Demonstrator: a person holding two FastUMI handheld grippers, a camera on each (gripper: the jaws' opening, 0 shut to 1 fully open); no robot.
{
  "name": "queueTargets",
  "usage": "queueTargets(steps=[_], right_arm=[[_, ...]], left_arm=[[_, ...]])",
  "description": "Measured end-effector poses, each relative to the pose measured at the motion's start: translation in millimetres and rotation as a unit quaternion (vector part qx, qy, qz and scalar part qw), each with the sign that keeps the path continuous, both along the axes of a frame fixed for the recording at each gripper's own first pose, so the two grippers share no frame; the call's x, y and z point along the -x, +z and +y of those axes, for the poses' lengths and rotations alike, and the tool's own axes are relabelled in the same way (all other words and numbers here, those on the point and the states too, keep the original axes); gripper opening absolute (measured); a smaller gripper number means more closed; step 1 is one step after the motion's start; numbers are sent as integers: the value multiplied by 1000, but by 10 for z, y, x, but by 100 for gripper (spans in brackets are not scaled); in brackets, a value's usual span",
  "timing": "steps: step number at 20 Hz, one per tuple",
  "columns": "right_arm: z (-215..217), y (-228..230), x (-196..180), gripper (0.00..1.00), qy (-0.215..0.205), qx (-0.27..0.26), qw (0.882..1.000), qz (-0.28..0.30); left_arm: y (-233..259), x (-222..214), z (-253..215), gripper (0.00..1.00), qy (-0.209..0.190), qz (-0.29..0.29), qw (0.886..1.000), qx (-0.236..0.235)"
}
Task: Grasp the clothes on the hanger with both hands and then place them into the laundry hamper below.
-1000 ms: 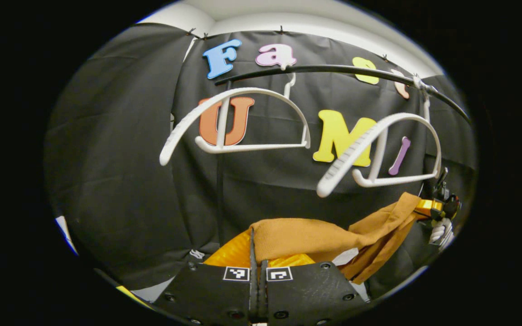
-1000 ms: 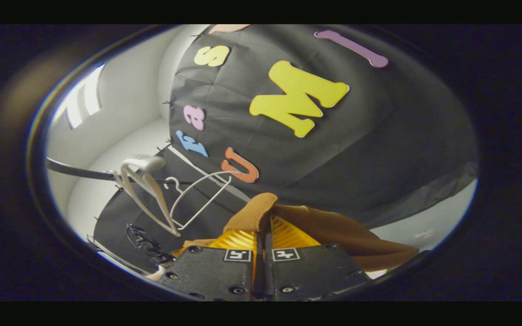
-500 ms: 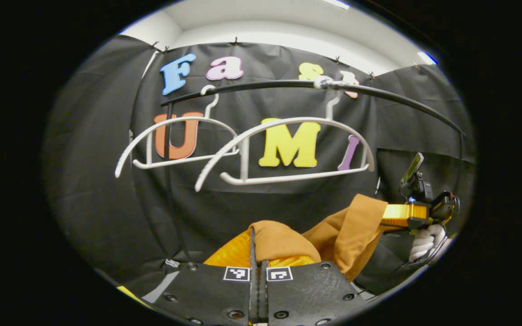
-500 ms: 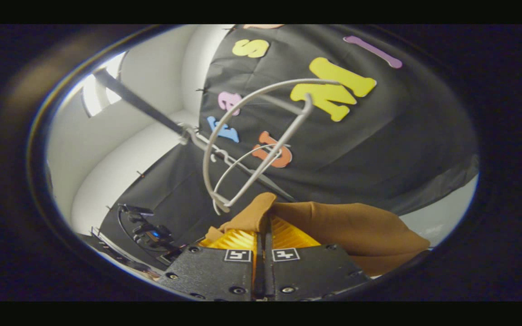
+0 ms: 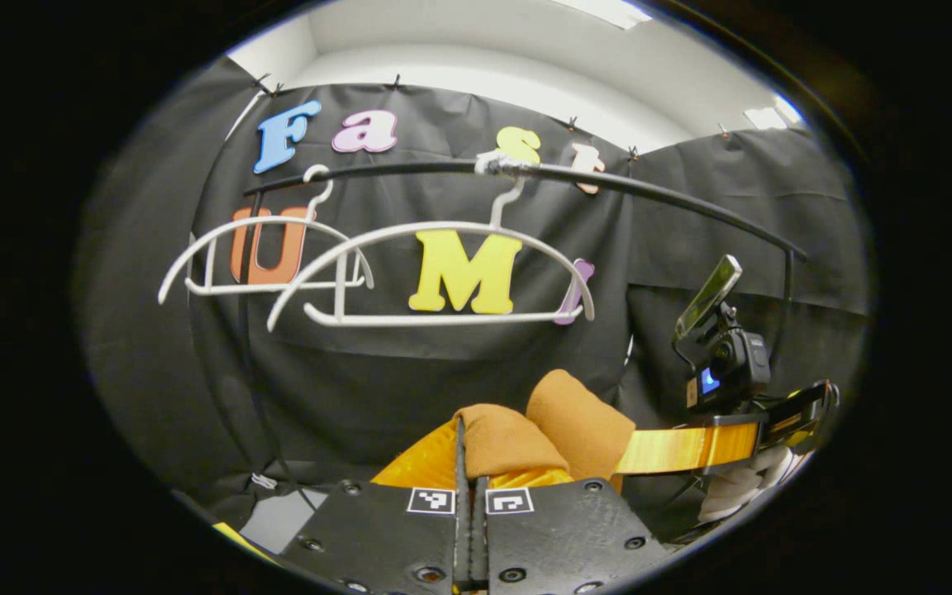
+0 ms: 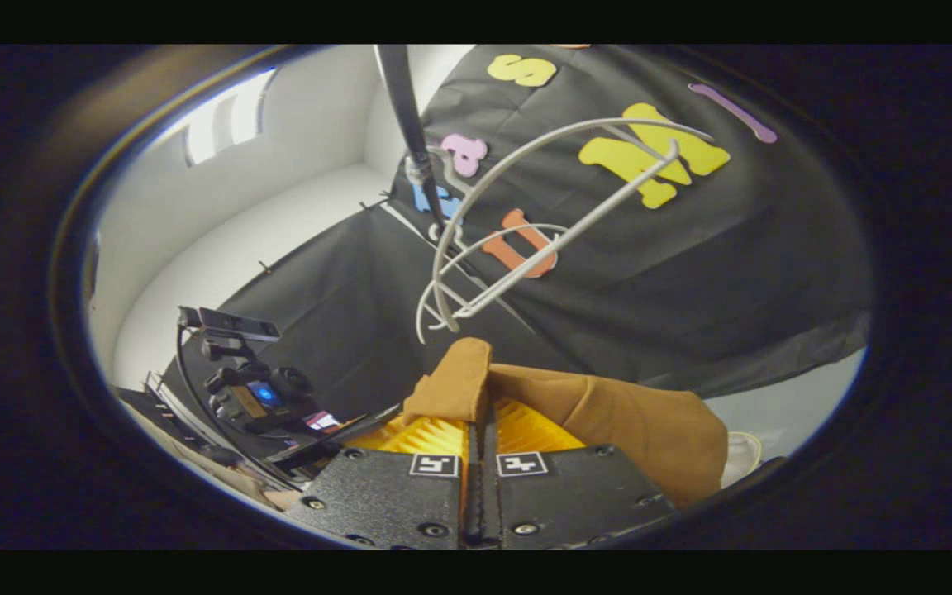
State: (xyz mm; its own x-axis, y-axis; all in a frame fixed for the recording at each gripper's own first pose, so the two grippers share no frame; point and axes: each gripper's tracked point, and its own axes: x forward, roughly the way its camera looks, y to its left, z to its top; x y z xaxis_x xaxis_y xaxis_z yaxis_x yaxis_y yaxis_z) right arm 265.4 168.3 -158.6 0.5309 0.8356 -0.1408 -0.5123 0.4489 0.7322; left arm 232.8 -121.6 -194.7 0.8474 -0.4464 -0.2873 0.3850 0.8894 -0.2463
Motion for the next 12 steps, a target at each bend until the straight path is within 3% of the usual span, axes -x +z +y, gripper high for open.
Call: queueTargets(steps=[1,6,9,12], right_arm=[[-12,-187,-17,3,-6,15,1000,12],[-80,-1300,89,3,-22,100,991,83],[-137,-1964,188,4,-27,159,976,143],[-179,-2556,402,4,-30,221,954,198]], left_arm=[[-168,21,-42,0,-5,11,1000,-1],[-1186,310,-59,0,-10,99,995,-7],[-1842,429,-43,0,11,178,984,-5],[-2335,680,-134,0,23,248,968,-14]])
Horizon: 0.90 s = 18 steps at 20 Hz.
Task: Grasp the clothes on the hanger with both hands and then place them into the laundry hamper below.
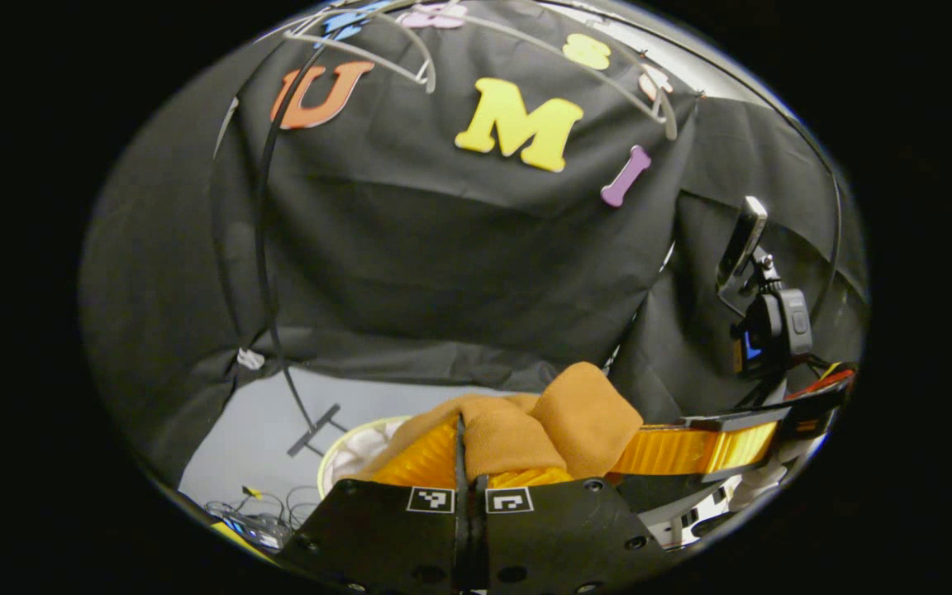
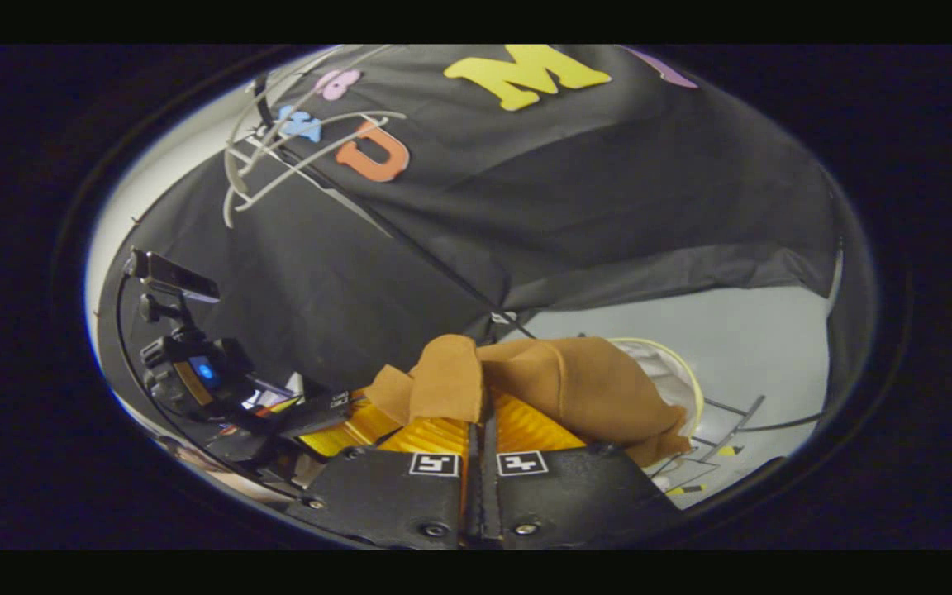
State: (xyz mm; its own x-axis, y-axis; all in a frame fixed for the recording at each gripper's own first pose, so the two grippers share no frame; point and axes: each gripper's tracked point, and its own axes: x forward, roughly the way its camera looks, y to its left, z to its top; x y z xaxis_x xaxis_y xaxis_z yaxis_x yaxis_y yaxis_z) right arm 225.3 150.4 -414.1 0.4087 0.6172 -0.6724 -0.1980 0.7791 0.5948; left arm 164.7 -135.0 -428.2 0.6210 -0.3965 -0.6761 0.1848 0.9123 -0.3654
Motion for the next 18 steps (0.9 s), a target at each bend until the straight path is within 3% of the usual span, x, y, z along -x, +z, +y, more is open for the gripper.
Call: queueTargets(steps=[3,6,9,10,12,15,18], right_arm=[[-118,-527,186,3,5,74,996,45],[-39,-568,215,4,0,105,992,74],[-62,-470,140,5,0,127,990,62],[-55,-430,111,19,-6,132,990,47],[-141,-270,20,45,-17,150,988,13],[-289,-226,-39,85,-21,181,983,-14],[-451,-184,-19,86,-26,208,977,-32]], left_arm=[[-364,225,-125,0,4,65,998,-26],[-463,371,-126,0,4,108,994,-35],[-499,370,-9,0,6,106,992,-61],[-491,354,38,0,7,102,992,-69],[-492,272,105,23,16,86,993,-74],[-331,213,272,97,18,60,993,-101],[-225,275,458,97,11,48,992,-120]])
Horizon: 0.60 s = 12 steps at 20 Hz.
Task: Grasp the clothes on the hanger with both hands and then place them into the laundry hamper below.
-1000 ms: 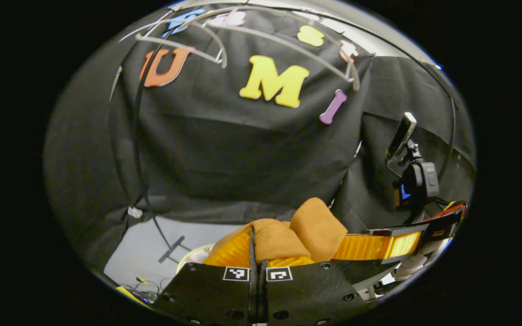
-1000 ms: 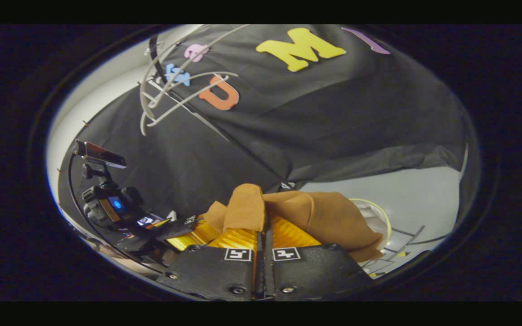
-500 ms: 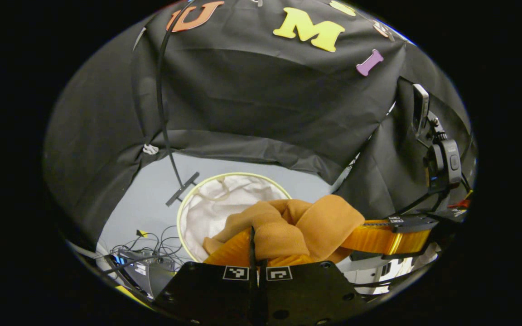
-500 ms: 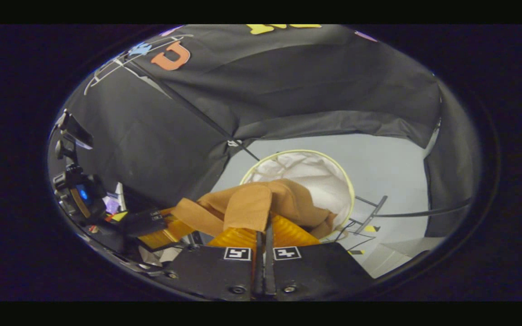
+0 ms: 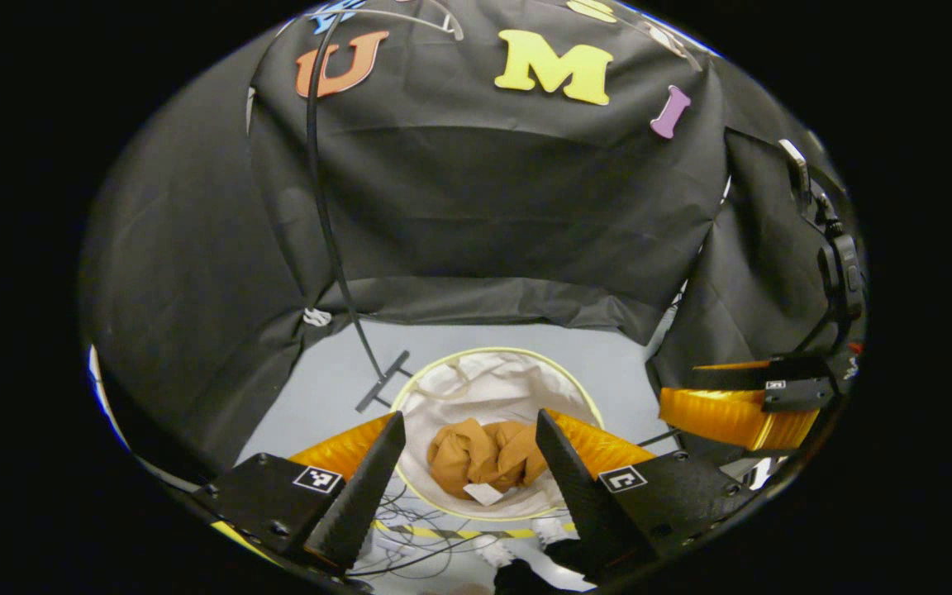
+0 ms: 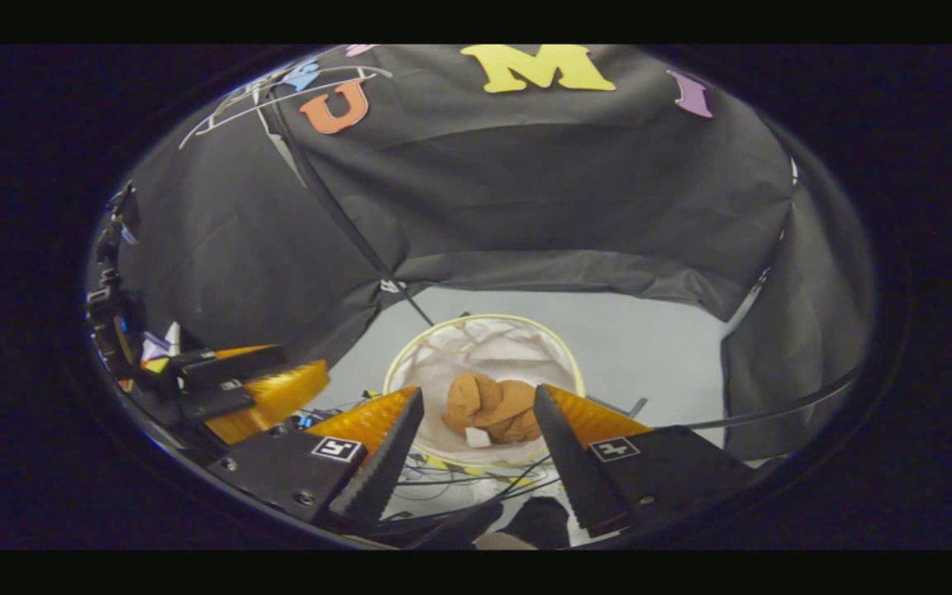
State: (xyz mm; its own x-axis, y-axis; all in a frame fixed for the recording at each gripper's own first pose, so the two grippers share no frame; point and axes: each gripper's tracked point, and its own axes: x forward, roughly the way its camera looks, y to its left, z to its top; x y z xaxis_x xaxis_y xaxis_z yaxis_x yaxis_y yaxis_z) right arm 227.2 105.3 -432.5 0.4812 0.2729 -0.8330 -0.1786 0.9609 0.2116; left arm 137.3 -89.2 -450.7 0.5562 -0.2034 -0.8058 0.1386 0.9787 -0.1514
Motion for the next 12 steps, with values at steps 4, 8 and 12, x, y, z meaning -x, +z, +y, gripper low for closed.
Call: queueTargets(steps=[4,8,12], right_arm=[[-78,18,125,86,-3,15,1000,-5],[-65,252,159,87,13,44,998,-50],[-59,577,140,87,22,55,993,-100]], left_arm=[[69,81,73,97,8,-6,1000,-1],[200,187,147,97,19,-15,1000,1],[557,205,202,100,32,-50,998,-7]])
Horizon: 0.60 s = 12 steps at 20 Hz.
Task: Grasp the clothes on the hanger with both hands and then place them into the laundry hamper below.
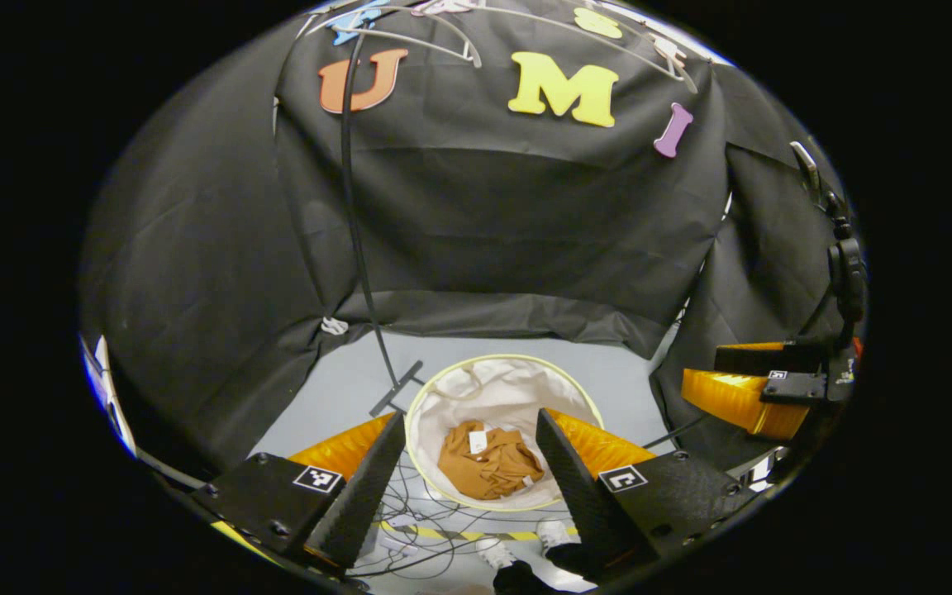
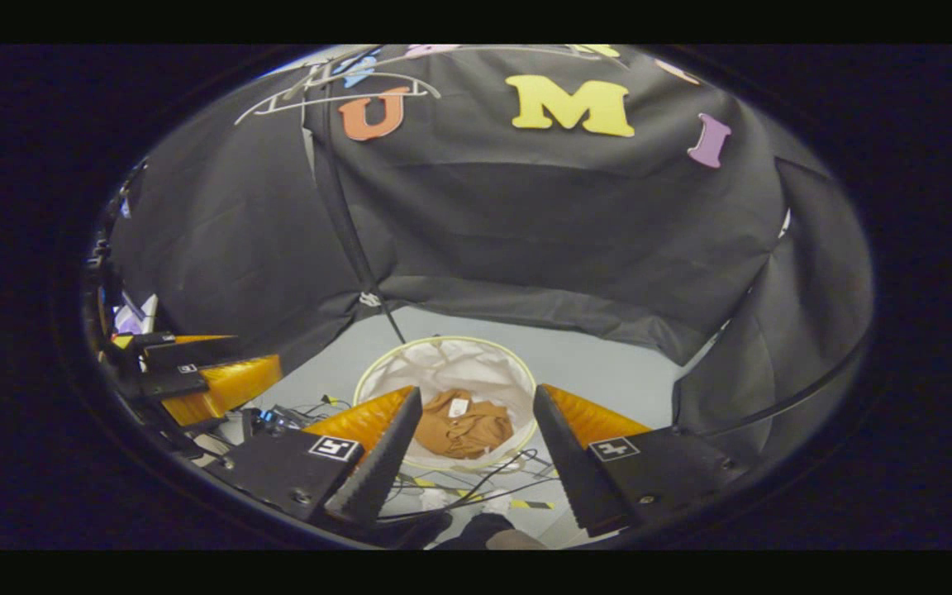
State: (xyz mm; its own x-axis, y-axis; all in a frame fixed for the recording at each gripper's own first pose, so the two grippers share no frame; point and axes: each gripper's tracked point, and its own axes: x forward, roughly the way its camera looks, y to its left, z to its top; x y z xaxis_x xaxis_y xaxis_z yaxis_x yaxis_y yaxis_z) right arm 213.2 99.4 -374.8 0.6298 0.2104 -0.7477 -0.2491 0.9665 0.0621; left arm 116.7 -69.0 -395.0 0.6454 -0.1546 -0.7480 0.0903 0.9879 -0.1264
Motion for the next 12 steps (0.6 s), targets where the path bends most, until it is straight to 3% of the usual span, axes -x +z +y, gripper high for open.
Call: queueTargets(steps=[6,8,9,10,11,12], right_arm=[[-39,1128,100,89,43,-29,992,-112],[-103,1625,230,87,57,-44,985,-160],[-169,1885,305,87,64,-50,980,-183],[-309,2108,444,90,68,-55,975,-206],[-425,2346,568,95,71,-67,969,-225],[-523,2526,719,100,72,-79,964,-241]], left_arm=[[1091,-158,155,97,44,-118,991,-33],[1628,-88,175,100,56,-167,983,-56],[1882,-27,186,91,60,-191,977,-70],[2115,45,175,91,65,-215,971,-85],[2339,150,149,100,72,-235,964,-98],[2554,224,148,100,81,-254,958,-108]])
